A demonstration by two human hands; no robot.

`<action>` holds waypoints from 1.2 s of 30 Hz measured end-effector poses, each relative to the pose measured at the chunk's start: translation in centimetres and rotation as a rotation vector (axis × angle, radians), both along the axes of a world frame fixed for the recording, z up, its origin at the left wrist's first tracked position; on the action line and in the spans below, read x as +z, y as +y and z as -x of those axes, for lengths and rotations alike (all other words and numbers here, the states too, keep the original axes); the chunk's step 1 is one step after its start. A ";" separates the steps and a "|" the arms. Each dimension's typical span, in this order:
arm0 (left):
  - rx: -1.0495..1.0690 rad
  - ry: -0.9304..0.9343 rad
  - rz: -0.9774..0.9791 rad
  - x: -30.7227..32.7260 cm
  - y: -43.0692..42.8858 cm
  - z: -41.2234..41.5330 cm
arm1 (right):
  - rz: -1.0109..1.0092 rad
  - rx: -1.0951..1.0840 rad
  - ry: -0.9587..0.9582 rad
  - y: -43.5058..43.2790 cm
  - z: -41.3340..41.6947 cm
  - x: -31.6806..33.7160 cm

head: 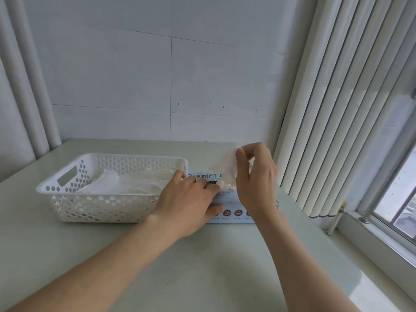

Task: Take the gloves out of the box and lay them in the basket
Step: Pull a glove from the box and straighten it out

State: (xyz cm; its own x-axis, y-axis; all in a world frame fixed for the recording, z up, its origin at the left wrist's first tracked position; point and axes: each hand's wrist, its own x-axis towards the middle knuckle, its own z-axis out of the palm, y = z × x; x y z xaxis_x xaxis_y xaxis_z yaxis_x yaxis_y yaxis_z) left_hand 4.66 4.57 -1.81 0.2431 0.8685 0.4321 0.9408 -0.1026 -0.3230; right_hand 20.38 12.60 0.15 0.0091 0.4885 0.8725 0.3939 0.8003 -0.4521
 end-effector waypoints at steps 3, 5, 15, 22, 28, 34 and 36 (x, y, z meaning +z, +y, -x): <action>0.013 0.023 0.025 0.3 -0.3 -0.2 | 0.024 0.015 0.092 -1.0 0.3 0.8; 0.010 -0.009 0.029 0.5 -0.4 -0.2 | 0.067 0.035 0.106 -1.3 0.3 0.9; -0.278 -1.003 -0.058 3.5 -1.7 -1.2 | 0.466 0.154 0.345 -2.5 1.0 1.9; -0.387 -1.425 0.118 5.2 -1.8 -0.8 | 0.587 0.449 0.255 -3.0 0.9 2.1; -0.326 -1.481 -0.004 5.3 -0.9 0.7 | 0.782 0.667 0.340 -3.1 0.7 2.2; -0.321 -1.478 0.026 5.5 -1.1 0.9 | 0.797 0.644 0.193 -3.1 0.7 2.0; -0.312 -1.475 0.100 5.7 -1.2 1.1 | 0.757 0.603 0.160 -3.3 0.8 2.0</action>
State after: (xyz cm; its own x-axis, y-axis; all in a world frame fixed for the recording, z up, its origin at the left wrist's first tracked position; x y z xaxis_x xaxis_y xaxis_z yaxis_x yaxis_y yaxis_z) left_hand 3.58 3.35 3.94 -0.1680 0.9049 0.3910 0.3437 -0.3180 0.8836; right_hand 19.59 9.33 2.13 -0.3347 0.8799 0.3373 -0.0968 0.3239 -0.9411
